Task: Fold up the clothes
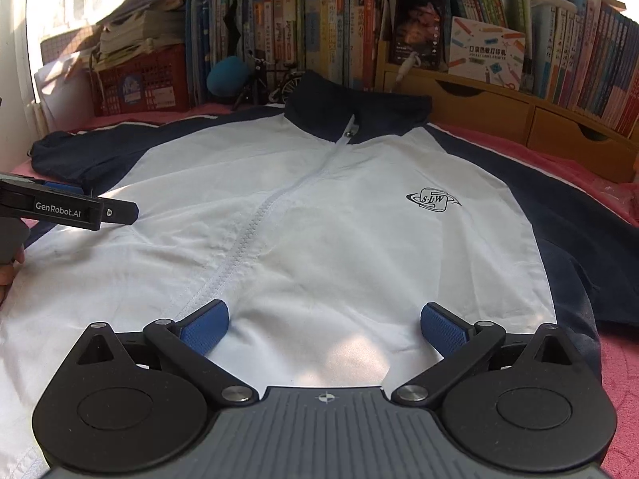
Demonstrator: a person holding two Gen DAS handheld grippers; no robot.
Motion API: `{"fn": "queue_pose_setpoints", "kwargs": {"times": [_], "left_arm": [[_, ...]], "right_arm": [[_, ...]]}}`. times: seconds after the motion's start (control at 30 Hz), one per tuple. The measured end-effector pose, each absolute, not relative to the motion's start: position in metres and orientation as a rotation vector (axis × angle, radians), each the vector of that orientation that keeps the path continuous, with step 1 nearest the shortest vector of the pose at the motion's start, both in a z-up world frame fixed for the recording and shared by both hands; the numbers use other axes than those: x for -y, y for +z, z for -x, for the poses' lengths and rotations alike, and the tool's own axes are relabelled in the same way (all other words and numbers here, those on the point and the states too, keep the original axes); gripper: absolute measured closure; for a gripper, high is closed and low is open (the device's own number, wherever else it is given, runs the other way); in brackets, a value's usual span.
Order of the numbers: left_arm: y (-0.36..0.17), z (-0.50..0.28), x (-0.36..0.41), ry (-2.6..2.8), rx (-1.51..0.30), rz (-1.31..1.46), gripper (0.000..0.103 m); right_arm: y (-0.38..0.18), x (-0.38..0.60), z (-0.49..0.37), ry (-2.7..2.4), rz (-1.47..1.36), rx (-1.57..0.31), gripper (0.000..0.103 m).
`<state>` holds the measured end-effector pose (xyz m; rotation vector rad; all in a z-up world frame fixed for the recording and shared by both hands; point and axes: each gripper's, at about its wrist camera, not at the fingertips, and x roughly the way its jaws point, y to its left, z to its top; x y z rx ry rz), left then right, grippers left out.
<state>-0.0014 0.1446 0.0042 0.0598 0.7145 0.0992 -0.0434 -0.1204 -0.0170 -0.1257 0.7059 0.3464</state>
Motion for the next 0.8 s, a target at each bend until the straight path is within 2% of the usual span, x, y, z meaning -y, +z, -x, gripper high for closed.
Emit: {"fn": "queue_pose_setpoints", "kwargs": {"times": [0.1,0.2,0.3,0.4,0.5,0.53,0.63,0.67,0.8], "left_arm": [[0.005,-0.007,-0.187,0.254,-0.696,-0.126,0.0],[0.012,-0.018,-0.222,0.329,-0.74,-0.062,0.0],[0.031,-0.013,-0.23,0.307,-0.673,0.008,0.005],[0.043,-0.01,-0.229,0.134,-0.573,0.123,0.004],[0.035,-0.033,-0.22,0.103,-0.585,0.072,0.004],[0.029,-0.041,-0.222,0.118,-0.608,0.047,0.007],[0.009,-0.062,-0.241,0.188,-0.695,-0.019,0.028],[0.005,-0.065,-0.251,0.208,-0.691,-0.02,0.022],[0.003,-0.073,-0.318,0.379,-0.686,0.023,0.019]], "right_arm": [[-0.017,0.122,0.042,0.347,0.125,-0.707,0.0],[-0.017,0.122,0.042,0.349,0.125,-0.707,0.0],[-0.018,0.122,0.041,0.346,0.125,-0.706,0.0],[-0.018,0.123,0.041,0.345,0.126,-0.706,0.0],[-0.018,0.123,0.041,0.345,0.126,-0.705,0.0],[-0.018,0.123,0.041,0.345,0.126,-0.705,0.0],[-0.019,0.123,0.041,0.345,0.126,-0.705,0.0],[-0.019,0.123,0.041,0.344,0.126,-0.705,0.0],[-0.019,0.123,0.04,0.344,0.126,-0.705,0.0]]}}
